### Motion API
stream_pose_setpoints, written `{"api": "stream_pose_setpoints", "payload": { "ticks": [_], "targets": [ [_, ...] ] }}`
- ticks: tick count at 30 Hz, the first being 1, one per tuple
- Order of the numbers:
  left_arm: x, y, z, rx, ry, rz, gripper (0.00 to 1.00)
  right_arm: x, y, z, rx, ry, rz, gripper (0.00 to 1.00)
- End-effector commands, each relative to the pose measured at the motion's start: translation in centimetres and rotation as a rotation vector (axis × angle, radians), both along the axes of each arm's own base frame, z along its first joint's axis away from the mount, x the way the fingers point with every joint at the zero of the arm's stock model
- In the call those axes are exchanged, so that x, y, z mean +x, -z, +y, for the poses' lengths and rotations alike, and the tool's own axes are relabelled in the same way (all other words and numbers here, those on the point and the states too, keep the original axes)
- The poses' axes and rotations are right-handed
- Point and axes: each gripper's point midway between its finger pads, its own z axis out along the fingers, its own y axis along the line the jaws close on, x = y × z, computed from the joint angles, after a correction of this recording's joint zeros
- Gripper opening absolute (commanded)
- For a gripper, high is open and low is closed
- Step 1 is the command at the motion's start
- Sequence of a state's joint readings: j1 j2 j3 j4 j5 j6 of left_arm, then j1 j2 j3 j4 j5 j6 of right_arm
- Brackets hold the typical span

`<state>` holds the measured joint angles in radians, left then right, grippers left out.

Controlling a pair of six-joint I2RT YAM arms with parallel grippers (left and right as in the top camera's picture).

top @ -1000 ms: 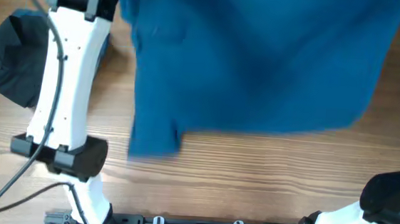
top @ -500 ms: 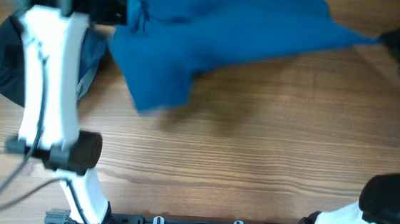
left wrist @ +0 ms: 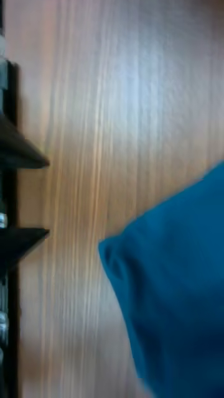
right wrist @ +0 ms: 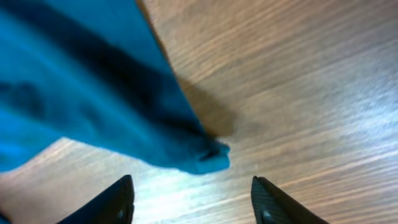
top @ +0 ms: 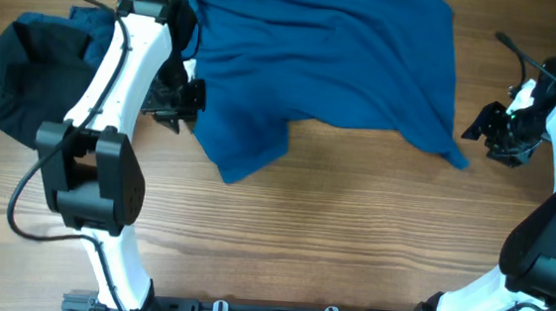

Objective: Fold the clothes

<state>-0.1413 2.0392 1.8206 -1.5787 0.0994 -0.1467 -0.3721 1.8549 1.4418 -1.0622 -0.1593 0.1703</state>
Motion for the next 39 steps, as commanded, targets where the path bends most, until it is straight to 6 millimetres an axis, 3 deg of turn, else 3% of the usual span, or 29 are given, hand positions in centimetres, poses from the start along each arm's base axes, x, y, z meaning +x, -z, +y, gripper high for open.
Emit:
{"api": "stream_pose_setpoints", "payload": {
  "ticks": [1, 4, 6, 10, 16, 17, 18, 20, 21, 24, 27, 32, 35, 39],
  "targets": [
    [-0.1, -1.1, -4.4, -0.096, 0.081, -0.077, 0.47, 0.9, -1.0, 0.2, 0.047, -0.037, -0.074, 0.64],
    [-0.8, 1.7, -7.3, -0.090, 0.113, -0.082, 0.50, 2.4, -2.4, 1.6, 0.160, -0.144, -0.205, 0.65],
    [-1.6, 3.9, -8.0, -0.055, 0.108, -0.078, 0.50, 3.1, -3.7, 3.2, 0.272, -0.206, -0.298, 0.66],
    [-2.9, 8.1, -5.7, 0.116, 0.030, -0.082, 0.50, 2.8, -4.2, 3.1, 0.339, -0.160, -0.310, 0.67],
    [-4.9, 13.3, -4.8, 0.119, -0.007, -0.087, 0.57, 2.0, -4.0, 2.3, 0.357, -0.087, -0.276, 0.70],
    [-5.2, 13.9, -4.7, 0.119, -0.009, -0.088, 0.55, 2.0, -4.0, 2.3, 0.357, -0.087, -0.276, 0.70],
    [-5.4, 14.4, -4.6, 0.118, -0.010, -0.090, 0.44, 2.0, -4.0, 2.2, 0.356, -0.087, -0.275, 0.71],
    [-6.1, 14.9, -4.3, 0.128, -0.029, -0.075, 0.09, 1.9, -3.9, 2.1, 0.344, -0.082, -0.267, 0.71],
    [-6.9, 14.7, -3.9, 0.145, -0.062, -0.039, 0.04, 1.7, -3.6, 1.6, 0.319, -0.068, -0.247, 0.71],
    [-10.8, 12.4, -1.9, 0.240, -0.211, 0.124, 0.04, 0.8, -2.3, -0.3, 0.214, 0.010, -0.163, 0.72],
    [-13.0, 9.4, -0.1, 0.277, -0.263, 0.201, 0.04, 0.3, -1.4, 0.1, 0.218, 0.023, -0.136, 0.70],
    [-12.2, 5.9, 2.0, 0.250, -0.345, 0.090, 0.04, -0.4, 1.2, 1.2, 0.220, 0.027, -0.104, 0.68],
    [-12.9, 4.1, 3.8, 0.289, -0.374, 0.069, 0.04, -0.7, 2.8, 2.0, 0.224, 0.014, -0.105, 0.68],
    [-13.2, 3.4, 4.2, 0.294, -0.383, 0.055, 0.04, -0.3, 4.3, 3.4, 0.256, 0.009, -0.141, 0.70]
  ]
}}
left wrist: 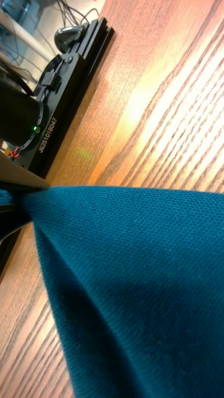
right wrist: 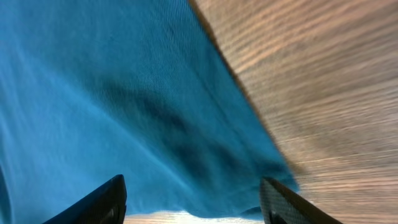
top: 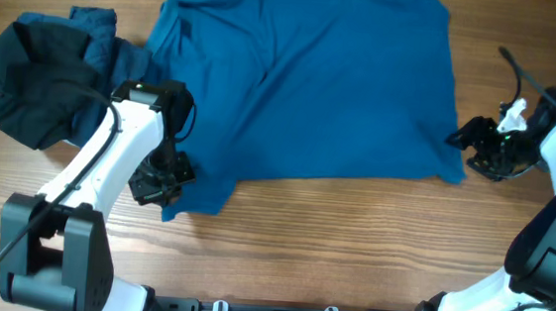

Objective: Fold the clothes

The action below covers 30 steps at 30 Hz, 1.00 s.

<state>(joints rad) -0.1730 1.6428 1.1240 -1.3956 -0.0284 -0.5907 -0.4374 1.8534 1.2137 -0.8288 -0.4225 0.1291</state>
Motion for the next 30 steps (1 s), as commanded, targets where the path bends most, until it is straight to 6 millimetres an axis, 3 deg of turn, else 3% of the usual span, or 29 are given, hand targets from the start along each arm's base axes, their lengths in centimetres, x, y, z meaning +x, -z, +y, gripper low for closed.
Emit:
{"api": "stream_pose_setpoints", "payload": {
  "ticks": [1, 7, 11, 12, 13, 15, 17, 20, 25, 28, 30],
  "targets": [
    [0.2, -0.6, 0.8, 0.038, -0.016, -0.032, 0.04, 0.3, 0.4, 1.2, 0.025, 0.005, -0.034, 0.70],
    [-0.5, -0.9, 1.5, 0.073, 0.001, -0.003, 0.04, -2.5, 3.1, 1.6, -0.002, 0.047, 0.083, 0.70],
    [-0.3, -0.9, 1.4, 0.072, 0.001, -0.010, 0.04, -4.7, 4.6, 2.5, 0.032, 0.098, 0.158, 0.62],
    [-0.3, -0.9, 1.4, 0.072, 0.001, -0.011, 0.04, -5.0, 4.8, 2.7, 0.037, 0.103, 0.167, 0.53],
    [-0.3, -0.9, 1.4, 0.072, 0.001, -0.011, 0.04, -5.2, 5.0, 2.7, 0.040, 0.117, 0.177, 0.35],
    [-0.3, -0.9, 1.4, 0.072, 0.001, -0.011, 0.04, -4.8, 4.7, 2.6, 0.042, 0.119, 0.164, 0.17],
    [-0.3, -0.9, 1.4, 0.072, 0.001, -0.010, 0.04, -4.2, 4.0, 2.3, 0.032, 0.119, 0.142, 0.04],
    [-0.4, -0.9, 1.4, 0.071, 0.000, -0.009, 0.04, -3.4, 1.8, 1.2, 0.015, 0.141, 0.100, 0.04],
    [-0.8, -1.2, 1.4, 0.069, -0.001, 0.001, 0.04, -3.7, -3.6, -4.9, -0.217, 0.256, 0.014, 0.04],
    [-1.1, -1.7, 0.6, 0.016, -0.019, -0.013, 0.04, -4.4, -6.5, -4.9, -0.246, 0.270, -0.039, 0.04],
    [-1.6, -2.5, 0.0, -0.021, -0.031, -0.025, 0.04, -6.2, -7.4, -4.4, -0.259, 0.275, 0.000, 0.04]
  ]
}}
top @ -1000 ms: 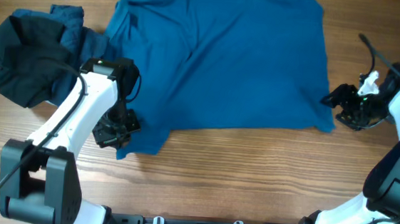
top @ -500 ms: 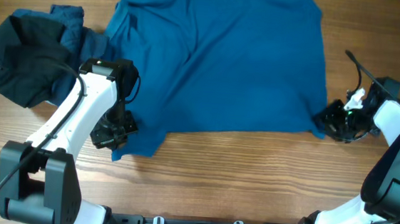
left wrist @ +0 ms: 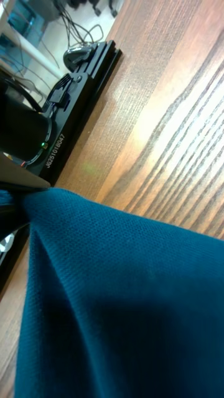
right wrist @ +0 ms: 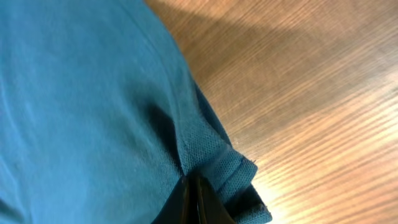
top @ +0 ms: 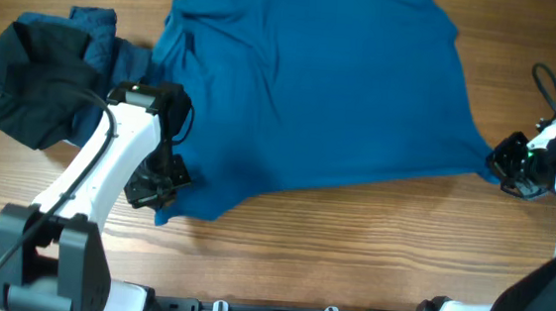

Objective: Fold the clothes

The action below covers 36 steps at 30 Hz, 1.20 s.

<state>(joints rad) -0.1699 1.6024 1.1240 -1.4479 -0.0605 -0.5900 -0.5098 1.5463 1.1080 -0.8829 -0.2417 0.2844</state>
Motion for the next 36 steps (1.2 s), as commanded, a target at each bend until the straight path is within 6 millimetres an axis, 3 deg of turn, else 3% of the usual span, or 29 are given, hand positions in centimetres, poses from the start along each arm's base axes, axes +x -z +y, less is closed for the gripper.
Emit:
{"api": "stream_pose_setpoints", "payload": {
  "ticks": [1, 3, 6, 8, 13, 17, 23, 26, 32, 33, 34, 35, 36],
  "targets": [
    [-0.9, -1.8, -0.8, -0.058, -0.040, -0.037, 0.04, -2.6, -2.4, -1.0, -0.107, 0.039, 0.049, 0.04],
    [-1.6, -3.0, -0.9, -0.074, -0.043, -0.069, 0.04, -3.9, -3.8, -0.8, -0.136, 0.049, 0.049, 0.04],
    [-1.2, -4.8, -1.6, -0.135, -0.054, -0.210, 0.04, -3.3, -6.0, 0.2, -0.114, 0.053, -0.054, 0.04],
    [1.4, -6.0, -2.1, -0.183, -0.006, -0.398, 0.04, -1.5, -6.8, 0.8, -0.068, 0.037, -0.146, 0.04],
    [7.6, -7.2, -3.1, -0.228, 0.078, -0.654, 0.04, 2.3, -7.1, 0.7, -0.049, 0.031, -0.257, 0.04],
    [13.5, -7.2, -4.1, -0.239, 0.211, -0.809, 0.04, 5.3, -4.7, 0.9, -0.025, 0.029, -0.256, 0.04],
    [22.3, -8.4, -5.6, -0.248, 0.275, -1.088, 0.04, 7.4, -0.1, 0.1, 0.010, 0.060, -0.198, 0.04],
    [24.5, -8.0, -5.9, -0.242, 0.301, -1.143, 0.04, 8.3, 0.4, -0.2, 0.004, 0.060, -0.219, 0.04],
    [25.9, -3.1, -4.4, -0.208, 0.261, -1.056, 0.06, 9.7, 0.6, -0.8, -0.019, 0.048, -0.266, 0.07],
    [25.9, -2.6, -4.1, -0.204, 0.254, -1.046, 0.12, 9.8, 0.6, -0.9, -0.021, 0.046, -0.270, 0.13],
    [25.9, -2.5, -3.9, -0.202, 0.251, -1.042, 0.34, 10.1, 0.6, -1.0, -0.030, 0.035, -0.280, 0.27],
    [26.0, -2.5, -3.7, -0.199, 0.246, -1.043, 0.88, 10.2, 0.4, -1.0, -0.044, 0.006, -0.291, 0.43],
    [26.0, -2.6, -3.4, -0.196, 0.240, -1.045, 1.00, 10.3, 0.4, -0.9, -0.051, -0.013, -0.297, 0.52]
  ]
}}
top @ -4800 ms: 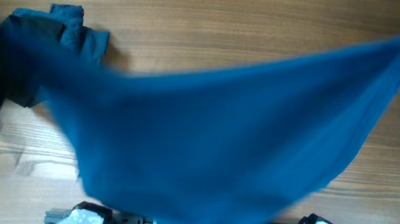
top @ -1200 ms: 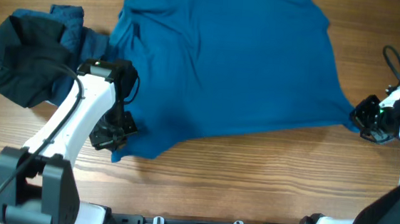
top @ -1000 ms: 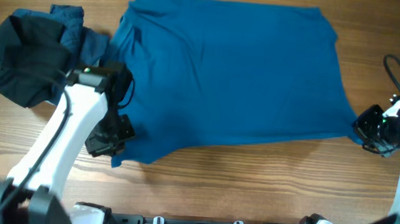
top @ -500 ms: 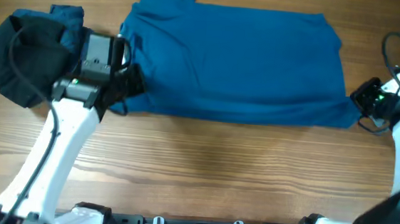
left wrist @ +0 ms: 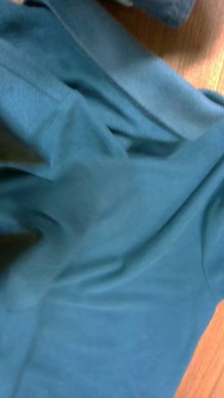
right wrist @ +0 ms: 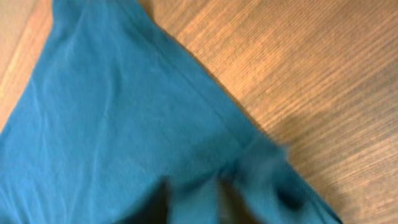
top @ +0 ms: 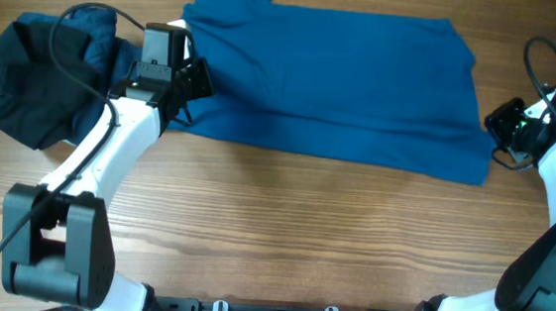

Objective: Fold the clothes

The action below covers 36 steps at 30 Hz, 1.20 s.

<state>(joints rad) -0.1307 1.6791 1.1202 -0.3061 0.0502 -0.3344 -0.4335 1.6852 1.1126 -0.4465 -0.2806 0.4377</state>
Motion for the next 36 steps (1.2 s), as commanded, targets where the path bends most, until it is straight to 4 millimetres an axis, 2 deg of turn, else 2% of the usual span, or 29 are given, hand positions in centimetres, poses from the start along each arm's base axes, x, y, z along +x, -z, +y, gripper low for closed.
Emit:
{"api": "stream_pose_setpoints", "payload": {
  "ticks": [1, 2, 3, 7, 9, 13, 15, 22, 24, 25, 27, 29, 30, 33, 34, 35, 36],
  "targets": [
    [0.4, -0.4, 1.4, 0.015, -0.028, -0.013, 1.00, 0.7, -0.1, 0.3, -0.027, -0.083, -0.023, 0.57],
    [0.0, -0.5, 1.8, 0.015, -0.038, -0.001, 1.00, 0.5, 0.0, 0.6, -0.029, -0.108, -0.015, 0.65],
    [-0.4, -0.4, 2.1, 0.015, -0.046, 0.016, 1.00, 0.0, 0.3, 0.8, -0.017, -0.109, 0.006, 0.68],
    [-2.9, 0.4, 2.4, -0.034, -0.052, 0.126, 1.00, -2.3, 1.5, 2.6, 0.075, -0.127, 0.106, 0.71],
    [-5.3, 1.7, 1.6, -0.070, -0.026, 0.242, 1.00, -4.6, 2.4, 3.5, 0.122, -0.123, 0.207, 0.71],
    [-8.9, 4.3, 2.5, -0.037, -0.104, 0.427, 1.00, -7.1, 3.7, 3.2, 0.095, -0.097, 0.325, 0.77],
    [-9.3, 5.9, 3.4, -0.006, -0.164, 0.464, 1.00, -7.3, 4.4, 3.3, 0.095, -0.102, 0.322, 0.78],
    [-8.0, 11.5, 4.2, 0.037, -0.198, 0.494, 0.99, -7.0, 6.3, 4.0, 0.130, -0.080, 0.265, 0.80],
    [-7.9, 12.4, 4.5, 0.046, -0.209, 0.505, 0.92, -6.4, 6.3, 4.5, 0.152, -0.096, 0.222, 0.80],
    [-7.8, 12.4, 4.5, 0.045, -0.212, 0.501, 0.85, -6.3, 6.4, 4.4, 0.151, -0.097, 0.216, 0.81],
    [-7.6, 12.3, 4.6, 0.038, -0.223, 0.495, 0.64, -6.2, 6.4, 4.4, 0.147, -0.098, 0.211, 0.80],
    [-7.6, 12.3, 4.6, 0.037, -0.225, 0.495, 0.48, -6.3, 6.7, 4.0, 0.129, -0.082, 0.227, 0.80],
    [-7.6, 12.4, 4.5, 0.036, -0.224, 0.497, 0.41, -7.1, 7.4, 3.6, 0.130, -0.027, 0.276, 0.80],
    [-7.7, 12.4, 4.5, 0.037, -0.224, 0.501, 0.36, -8.2, 8.5, 3.0, 0.127, 0.044, 0.346, 0.80],
    [-7.8, 12.4, 4.5, 0.034, -0.223, 0.505, 0.34, -8.0, 8.7, 2.6, 0.105, 0.051, 0.345, 0.76],
    [-7.9, 12.4, 4.5, 0.036, -0.223, 0.509, 0.33, -7.8, 8.9, 1.9, 0.076, 0.064, 0.340, 0.64],
    [-8.1, 12.4, 4.5, 0.037, -0.222, 0.514, 0.31, -7.9, 8.9, 1.4, 0.058, 0.077, 0.347, 0.30]
  ]
}}
